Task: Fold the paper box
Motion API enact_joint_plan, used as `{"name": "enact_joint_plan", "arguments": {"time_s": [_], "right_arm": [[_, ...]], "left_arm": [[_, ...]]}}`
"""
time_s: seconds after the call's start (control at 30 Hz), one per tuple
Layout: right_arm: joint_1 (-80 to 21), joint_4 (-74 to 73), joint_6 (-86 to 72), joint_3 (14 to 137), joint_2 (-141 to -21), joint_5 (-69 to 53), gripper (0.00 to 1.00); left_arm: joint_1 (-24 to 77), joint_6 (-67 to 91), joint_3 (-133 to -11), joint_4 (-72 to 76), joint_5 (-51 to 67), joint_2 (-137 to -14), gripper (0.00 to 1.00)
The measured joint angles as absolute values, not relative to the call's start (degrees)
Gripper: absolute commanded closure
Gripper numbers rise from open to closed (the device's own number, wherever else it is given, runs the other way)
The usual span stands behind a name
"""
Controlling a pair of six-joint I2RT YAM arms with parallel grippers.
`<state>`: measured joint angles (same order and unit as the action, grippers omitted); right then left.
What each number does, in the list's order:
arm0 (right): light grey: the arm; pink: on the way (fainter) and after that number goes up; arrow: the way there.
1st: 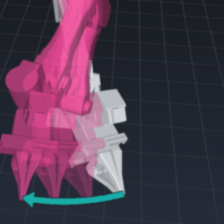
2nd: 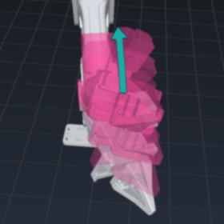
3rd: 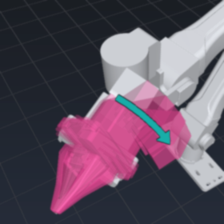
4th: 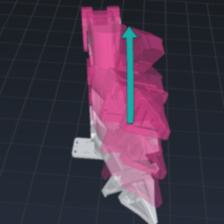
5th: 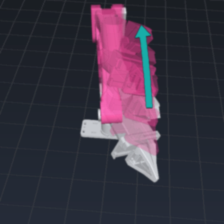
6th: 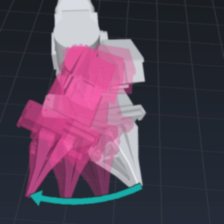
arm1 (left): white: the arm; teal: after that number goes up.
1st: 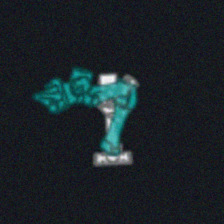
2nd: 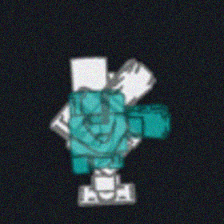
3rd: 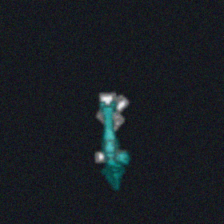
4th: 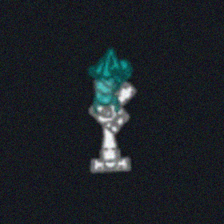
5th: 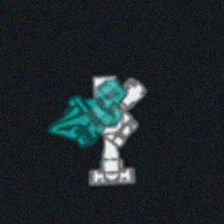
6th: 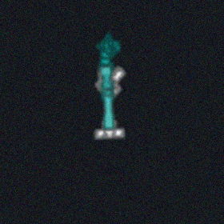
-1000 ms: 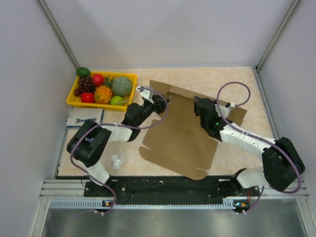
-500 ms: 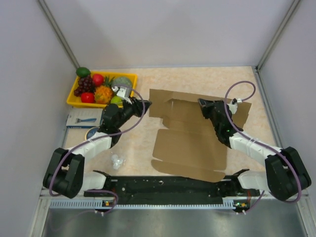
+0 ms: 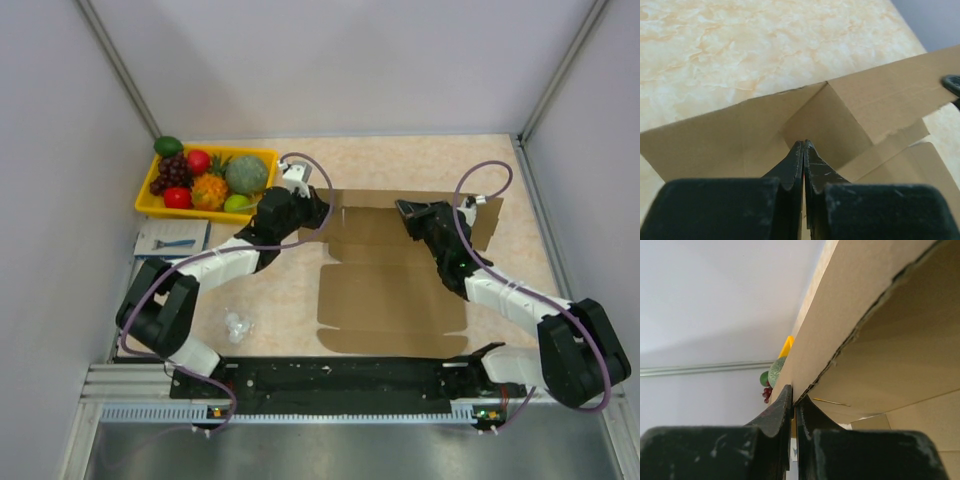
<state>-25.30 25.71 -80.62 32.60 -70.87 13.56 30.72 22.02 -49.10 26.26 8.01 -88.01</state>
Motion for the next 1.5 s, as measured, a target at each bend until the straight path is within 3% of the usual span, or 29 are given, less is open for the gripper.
{"name": "enact_joint_plan", "arguments": {"time_s": [0.23,0.73,0.93,1.2,1.23,1.3,1.33,1.4,1.5], "right_arm": [[-25.30,26.44,-81.28,32.60,-70.94,12.73,1.00],[-24.93,31.64,-80.93,29.58,-71.64,11.25,1.00],[-24.77,35.92,-78.74,27.22,-71.64,10.68,1.00],[-24.23,37.76,-75.48,26.89,-71.64,8.49,1.00],[-24.18,37.78,-75.33,26.89,-71.64,8.32,1.00],[-24.12,37.93,-74.96,26.89,-71.64,7.88,1.00],[-24.12,37.95,-74.87,26.89,-71.64,7.73,1.00],[-24.08,38.09,-74.63,26.89,-71.64,7.35,1.00],[-23.83,38.28,-74.52,26.89,-71.64,6.48,1.00]], "left_arm": [[31.86,21.58,-55.35,24.49,7.84,-95.24,0.96],[31.97,29.43,-51.22,36.91,18.24,-96.51,0.93],[32.32,23.27,-47.05,30.55,13.98,-91.57,0.73],[31.59,16.12,-37.15,20.16,1.52,-69.25,0.47],[31.09,15.77,-37.04,19.53,-0.36,-67.42,0.42],[29.28,15.05,-37.58,18.79,-3.03,-66.24,0.13],[27.83,14.90,-38.15,18.20,-3.29,-66.87,0.04],[24.84,14.33,-39.79,16.82,-1.54,-69.65,0.02],[21.32,12.60,-42.83,14.15,3.27,-76.53,0.11]]}}
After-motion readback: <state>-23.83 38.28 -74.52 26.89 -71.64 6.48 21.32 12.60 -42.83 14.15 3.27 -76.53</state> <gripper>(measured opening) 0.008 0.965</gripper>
